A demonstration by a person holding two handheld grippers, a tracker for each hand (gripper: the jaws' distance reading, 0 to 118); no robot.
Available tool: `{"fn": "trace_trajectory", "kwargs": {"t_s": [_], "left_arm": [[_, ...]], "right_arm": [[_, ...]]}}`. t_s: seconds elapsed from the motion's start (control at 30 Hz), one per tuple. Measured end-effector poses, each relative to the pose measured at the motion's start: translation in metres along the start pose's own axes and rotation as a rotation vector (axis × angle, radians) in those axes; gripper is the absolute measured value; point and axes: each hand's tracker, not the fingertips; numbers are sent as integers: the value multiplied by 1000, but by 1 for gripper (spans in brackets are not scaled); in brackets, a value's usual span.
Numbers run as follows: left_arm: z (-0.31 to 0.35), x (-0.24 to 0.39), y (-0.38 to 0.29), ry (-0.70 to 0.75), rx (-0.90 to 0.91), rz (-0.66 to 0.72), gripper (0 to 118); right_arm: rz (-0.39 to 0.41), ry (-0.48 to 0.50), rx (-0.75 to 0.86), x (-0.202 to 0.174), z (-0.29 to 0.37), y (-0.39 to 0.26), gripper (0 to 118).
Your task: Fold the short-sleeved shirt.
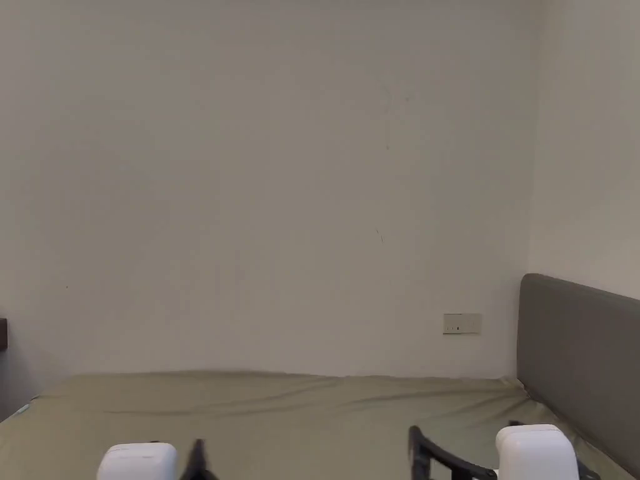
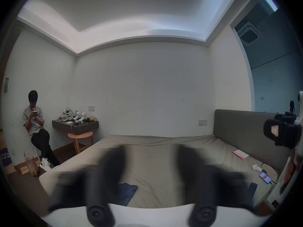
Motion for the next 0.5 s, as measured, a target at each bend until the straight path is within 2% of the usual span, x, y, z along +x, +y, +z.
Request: {"fn": "trace_trajectory", "kwargs": {"t_s": [0.03, 0.07, 0.1, 0.17, 0.27, 0.4, 0.5], "left_arm": [[-4, 2, -2, 45, -1, -7, 0], [-5, 1, -4, 69, 10, -1, 0], [-6, -1, -6, 72, 11, 19, 0], [-6, -7, -6, 79, 3, 53, 0], [-9, -21, -8, 79, -9, 76, 0], [-4, -51, -9, 139, 3, 84, 0], [4, -84, -10, 205, 12, 85, 0]], "right_arm": [[15, -44, 25, -5, 0, 1, 22], [49, -131, 36, -9, -4, 0, 2], [52, -166, 59, -8, -6, -2, 2], [34, -91, 35, -4, -5, -2, 2], [10, -96, 26, -2, -10, -9, 2], [20, -106, 38, -15, -18, -17, 2], [24, -42, 35, -37, -29, -22, 2]]}}
